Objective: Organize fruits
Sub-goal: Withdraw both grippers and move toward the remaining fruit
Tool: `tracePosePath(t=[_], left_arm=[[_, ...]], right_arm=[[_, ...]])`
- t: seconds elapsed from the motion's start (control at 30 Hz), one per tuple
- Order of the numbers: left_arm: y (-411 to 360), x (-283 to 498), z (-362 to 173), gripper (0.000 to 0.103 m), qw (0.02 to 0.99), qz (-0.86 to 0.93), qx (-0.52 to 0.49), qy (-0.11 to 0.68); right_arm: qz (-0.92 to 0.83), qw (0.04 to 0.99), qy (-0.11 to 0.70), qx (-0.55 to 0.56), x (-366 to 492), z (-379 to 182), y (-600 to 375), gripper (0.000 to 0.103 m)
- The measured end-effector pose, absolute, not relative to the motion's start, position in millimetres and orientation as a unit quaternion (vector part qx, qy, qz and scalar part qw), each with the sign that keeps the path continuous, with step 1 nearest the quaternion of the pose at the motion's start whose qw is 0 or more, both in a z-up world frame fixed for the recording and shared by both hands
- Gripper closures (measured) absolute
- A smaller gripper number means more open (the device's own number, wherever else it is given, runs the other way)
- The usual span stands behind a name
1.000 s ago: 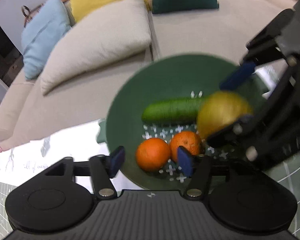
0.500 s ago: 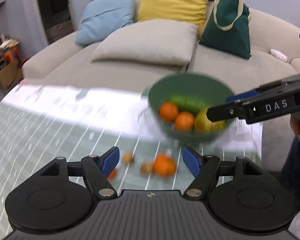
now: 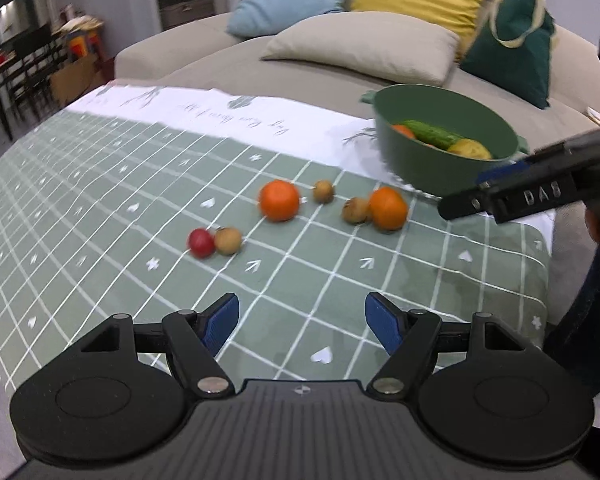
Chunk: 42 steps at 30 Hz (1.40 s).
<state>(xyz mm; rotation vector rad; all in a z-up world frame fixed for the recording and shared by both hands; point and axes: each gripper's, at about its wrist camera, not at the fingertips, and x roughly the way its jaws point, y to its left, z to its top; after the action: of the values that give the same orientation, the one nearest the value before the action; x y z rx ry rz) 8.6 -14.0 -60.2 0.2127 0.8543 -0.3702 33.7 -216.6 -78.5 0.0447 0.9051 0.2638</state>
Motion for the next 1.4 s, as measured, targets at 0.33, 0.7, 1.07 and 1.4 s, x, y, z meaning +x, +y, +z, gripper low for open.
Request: tracePosePath(t=[0.33, 0.7, 1.07, 1.4], left_arm=[[-5.1, 17.5, -74.9, 0.018, 0.887, -0.163, 0.094, 0.423], [-10.3, 43.8, -82.3, 0.018, 0.887, -0.172, 0.109, 0.415], [-10.3, 71.7, -99.5, 0.021, 0.891, -0.161, 0.094, 0.414], [-5.4, 108.9, -118.5, 0.04, 0.892, -0.129, 0.056, 0.43]], right_arm=[[0.125, 0.884, 0.45, 0.008, 39.5, -89.5, -207.9, 0.04], [0.13, 0.878, 0.46, -0.003, 51.3, -104.0, -196.9, 0.039], [0.122, 0.874, 0.47, 0.008, 76.2, -123.4, -187.6, 0.039], [0.122, 0.872, 0.474, 0.004, 89.0, -131.7, -180.3, 0.039]])
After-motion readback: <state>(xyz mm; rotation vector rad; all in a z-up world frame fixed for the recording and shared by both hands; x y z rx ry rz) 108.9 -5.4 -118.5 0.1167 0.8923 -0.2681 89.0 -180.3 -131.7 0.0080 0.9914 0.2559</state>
